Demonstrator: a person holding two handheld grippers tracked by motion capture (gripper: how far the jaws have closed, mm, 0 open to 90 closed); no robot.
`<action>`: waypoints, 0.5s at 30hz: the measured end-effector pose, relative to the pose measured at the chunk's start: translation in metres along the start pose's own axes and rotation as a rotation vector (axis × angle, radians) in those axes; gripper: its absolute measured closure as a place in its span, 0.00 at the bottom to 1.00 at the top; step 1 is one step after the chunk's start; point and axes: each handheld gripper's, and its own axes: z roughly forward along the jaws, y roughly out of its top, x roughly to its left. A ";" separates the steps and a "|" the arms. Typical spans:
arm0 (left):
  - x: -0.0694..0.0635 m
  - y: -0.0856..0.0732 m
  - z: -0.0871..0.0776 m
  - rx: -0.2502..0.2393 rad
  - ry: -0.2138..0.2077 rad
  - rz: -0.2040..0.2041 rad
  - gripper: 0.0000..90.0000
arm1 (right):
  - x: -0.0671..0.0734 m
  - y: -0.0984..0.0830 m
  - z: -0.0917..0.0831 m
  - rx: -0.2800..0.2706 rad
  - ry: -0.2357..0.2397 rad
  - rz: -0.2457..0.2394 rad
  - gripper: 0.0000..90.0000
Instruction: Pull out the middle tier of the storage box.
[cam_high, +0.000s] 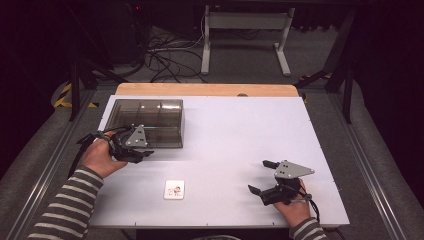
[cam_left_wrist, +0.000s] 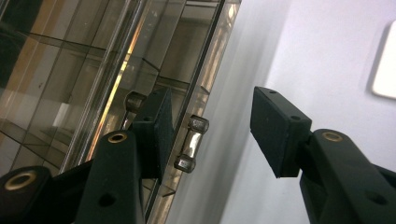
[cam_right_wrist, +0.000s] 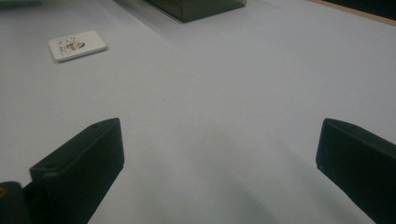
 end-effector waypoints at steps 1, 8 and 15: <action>0.000 0.000 0.001 0.002 0.004 0.002 0.55 | 0.000 0.000 0.000 0.000 0.000 0.000 0.02; 0.000 0.000 0.007 0.023 0.026 0.019 0.56 | 0.000 0.000 0.000 0.001 0.003 0.000 0.02; -0.002 0.002 0.013 0.045 0.044 0.047 0.57 | 0.000 0.000 0.000 -0.001 0.006 0.000 0.02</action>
